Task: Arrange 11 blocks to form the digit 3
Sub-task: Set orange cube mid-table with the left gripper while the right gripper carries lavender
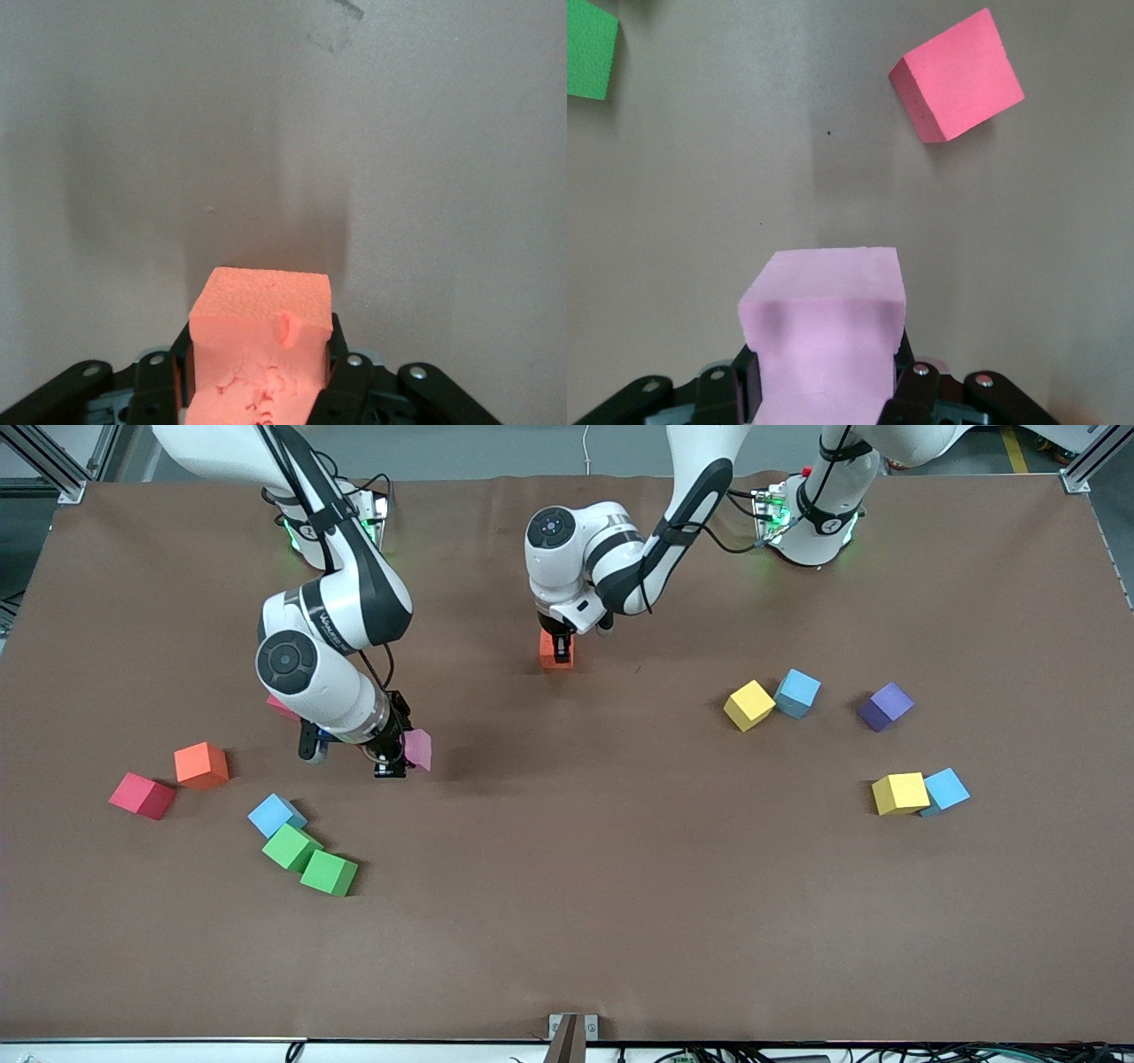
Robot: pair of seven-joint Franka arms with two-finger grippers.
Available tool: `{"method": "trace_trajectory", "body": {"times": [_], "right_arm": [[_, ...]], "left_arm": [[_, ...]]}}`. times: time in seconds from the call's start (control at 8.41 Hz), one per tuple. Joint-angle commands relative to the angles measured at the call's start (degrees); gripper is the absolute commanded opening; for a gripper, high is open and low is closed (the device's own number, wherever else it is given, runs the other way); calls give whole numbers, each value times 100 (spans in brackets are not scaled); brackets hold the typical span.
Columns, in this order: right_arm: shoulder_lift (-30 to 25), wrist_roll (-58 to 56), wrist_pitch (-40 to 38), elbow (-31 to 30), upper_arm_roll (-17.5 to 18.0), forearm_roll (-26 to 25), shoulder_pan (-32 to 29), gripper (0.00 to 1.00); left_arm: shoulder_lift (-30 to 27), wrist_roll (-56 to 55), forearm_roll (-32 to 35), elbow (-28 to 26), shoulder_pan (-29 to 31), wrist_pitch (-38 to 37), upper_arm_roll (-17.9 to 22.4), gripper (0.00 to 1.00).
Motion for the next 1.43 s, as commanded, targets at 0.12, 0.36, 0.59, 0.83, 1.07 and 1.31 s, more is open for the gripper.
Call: {"method": "trace_trajectory", "body": {"times": [0.12,0.36,0.59,0.83,1.07,1.31], "right_arm": [[-70,196,-42,-85,62,-25,-41,0],[-88,597,-77,-85,62,-34,29,0],[-97,714,-95,-85,71,-34,109,0],[-97,723,-165,-85,71,-34,144,0],[-114,907,-323,-85,79,-34,223,0],[-141,1100,-376,-102,79,-34,398,0]], "left_arm": [[-30,-1132,328,-108,-200,202,57,73],[-74,-1194,328,-99,-218,158,57,100],[-257,-1203,328,-73,-227,-182,48,100],[-749,-1029,345,-73,-148,-508,57,100],[-1040,-31,573,-72,263,-651,65,100],[-1119,1042,582,-81,808,-660,57,100]]}}
